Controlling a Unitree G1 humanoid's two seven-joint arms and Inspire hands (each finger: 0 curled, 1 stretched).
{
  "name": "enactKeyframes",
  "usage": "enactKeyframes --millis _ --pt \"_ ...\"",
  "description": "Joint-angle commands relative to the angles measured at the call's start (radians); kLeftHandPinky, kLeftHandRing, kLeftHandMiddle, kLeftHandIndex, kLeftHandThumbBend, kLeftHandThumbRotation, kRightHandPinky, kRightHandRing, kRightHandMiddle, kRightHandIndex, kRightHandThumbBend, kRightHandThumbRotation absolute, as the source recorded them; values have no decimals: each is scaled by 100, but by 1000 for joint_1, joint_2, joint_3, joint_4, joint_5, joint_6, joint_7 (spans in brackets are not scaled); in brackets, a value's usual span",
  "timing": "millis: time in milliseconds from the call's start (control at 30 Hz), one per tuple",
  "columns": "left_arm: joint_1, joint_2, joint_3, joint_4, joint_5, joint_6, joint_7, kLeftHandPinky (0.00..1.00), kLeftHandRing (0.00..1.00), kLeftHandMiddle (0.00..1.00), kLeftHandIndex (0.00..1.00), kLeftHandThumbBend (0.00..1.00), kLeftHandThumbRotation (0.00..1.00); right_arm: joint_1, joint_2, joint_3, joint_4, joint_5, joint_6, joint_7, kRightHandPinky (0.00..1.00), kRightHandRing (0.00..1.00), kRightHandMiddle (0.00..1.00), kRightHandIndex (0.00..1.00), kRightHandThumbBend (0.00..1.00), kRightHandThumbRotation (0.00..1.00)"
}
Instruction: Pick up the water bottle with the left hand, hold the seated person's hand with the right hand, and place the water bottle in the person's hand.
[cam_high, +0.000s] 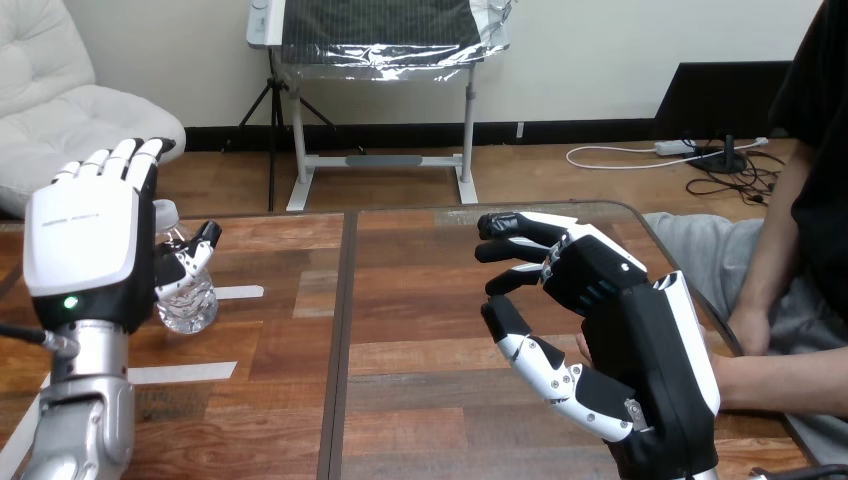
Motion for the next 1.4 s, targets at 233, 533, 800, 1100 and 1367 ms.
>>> enactKeyframes --millis 233,533,800,1100,1367 --pt "-143 31 -36 96 -24 -10 -14 78 84 86 83 50 47 -50 13 -6 -9 22 -17 9 54 68 74 67 46 0" --pt "-185 29 -48 151 -51 -11 -55 76 84 86 84 50 48 -50 13 -6 -12 31 -12 16 54 68 74 68 46 0" --pt "-214 31 -65 196 -62 -19 -69 73 84 86 84 50 47 -50 13 -10 -14 22 -12 13 55 68 74 67 46 0" --pt "-239 29 -82 243 -76 -27 -77 70 82 85 82 50 44 -47 10 -11 -19 22 -11 15 55 68 74 67 46 0" --pt "-260 27 -100 296 -84 -32 -73 70 81 84 82 51 42 -46 5 -12 -21 25 -13 18 55 68 74 68 46 0"
